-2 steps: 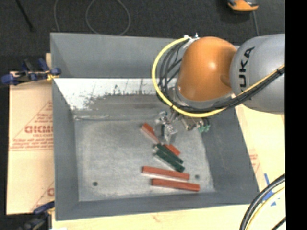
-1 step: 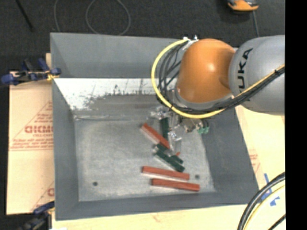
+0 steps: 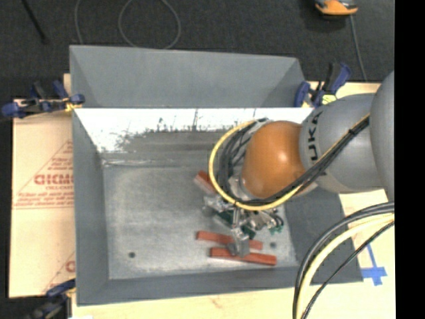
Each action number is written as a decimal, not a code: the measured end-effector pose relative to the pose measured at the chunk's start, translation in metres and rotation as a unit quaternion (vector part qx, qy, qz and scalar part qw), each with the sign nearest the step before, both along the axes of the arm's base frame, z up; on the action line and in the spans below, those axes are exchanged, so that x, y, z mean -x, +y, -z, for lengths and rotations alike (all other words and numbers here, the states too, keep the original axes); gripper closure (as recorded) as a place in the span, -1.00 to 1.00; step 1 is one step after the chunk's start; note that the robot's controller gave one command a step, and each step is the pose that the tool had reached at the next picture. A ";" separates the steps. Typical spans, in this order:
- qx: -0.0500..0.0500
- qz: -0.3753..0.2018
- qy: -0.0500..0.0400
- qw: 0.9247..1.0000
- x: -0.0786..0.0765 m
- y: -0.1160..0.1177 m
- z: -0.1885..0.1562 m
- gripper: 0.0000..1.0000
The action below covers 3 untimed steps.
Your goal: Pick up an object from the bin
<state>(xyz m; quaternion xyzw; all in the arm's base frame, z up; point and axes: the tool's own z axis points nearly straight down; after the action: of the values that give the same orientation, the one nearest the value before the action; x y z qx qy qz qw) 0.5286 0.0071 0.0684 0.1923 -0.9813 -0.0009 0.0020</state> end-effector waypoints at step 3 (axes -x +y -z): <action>0.000 0.006 -0.003 1.000 0.033 -0.021 -0.109 -1.00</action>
Offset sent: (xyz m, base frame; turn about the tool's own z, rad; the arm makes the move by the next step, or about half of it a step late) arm 0.0000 0.0000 0.0000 0.0000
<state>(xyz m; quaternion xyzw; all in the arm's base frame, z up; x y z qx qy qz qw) 0.4955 -0.0135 0.1772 0.1864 -0.9825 0.0001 -0.0009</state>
